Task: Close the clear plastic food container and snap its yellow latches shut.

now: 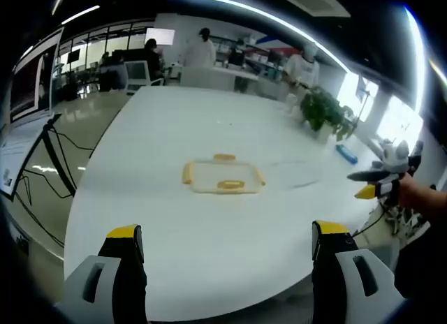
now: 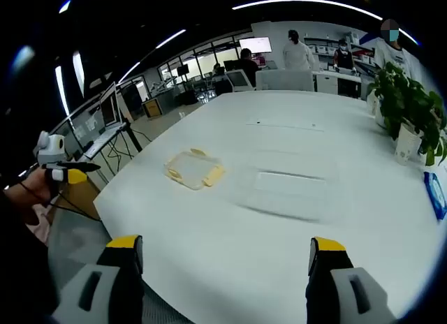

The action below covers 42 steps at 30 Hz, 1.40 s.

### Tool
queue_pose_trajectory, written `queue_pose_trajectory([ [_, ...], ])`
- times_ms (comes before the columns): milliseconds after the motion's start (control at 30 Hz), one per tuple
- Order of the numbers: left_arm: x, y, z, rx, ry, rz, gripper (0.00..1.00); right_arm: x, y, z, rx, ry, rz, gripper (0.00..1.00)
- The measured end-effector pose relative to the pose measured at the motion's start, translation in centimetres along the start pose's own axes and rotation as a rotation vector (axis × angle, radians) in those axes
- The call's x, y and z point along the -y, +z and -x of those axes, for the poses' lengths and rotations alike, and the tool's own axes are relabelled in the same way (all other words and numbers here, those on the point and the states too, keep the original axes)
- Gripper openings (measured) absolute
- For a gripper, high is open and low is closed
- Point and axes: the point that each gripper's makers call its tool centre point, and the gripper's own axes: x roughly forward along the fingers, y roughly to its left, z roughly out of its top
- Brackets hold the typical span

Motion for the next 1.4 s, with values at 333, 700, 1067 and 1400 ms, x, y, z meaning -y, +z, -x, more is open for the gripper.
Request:
queue_pose_trajectory([
  [333,-0.3,0.0,0.0,0.008,-0.001,0.02,0.99,0.0,-0.2,0.0,-0.018,0.005,0.006,1.0],
  [700,-0.9,-0.4,0.1,0.007,0.007,0.022,0.99,0.6,-0.5,0.0,-0.038,-0.015,0.011,1.0],
  [1067,-1.0,-0.9,-0.2,-0.011,0.003,0.032,0.99,0.9,-0.2,-0.3,-0.037,-0.01,0.018,1.0],
  [1400,-1.4,-1.5,0.0,-0.026,0.012,0.037,0.99,0.7,-0.3,-0.9,-0.037,0.004,0.022,1.0],
])
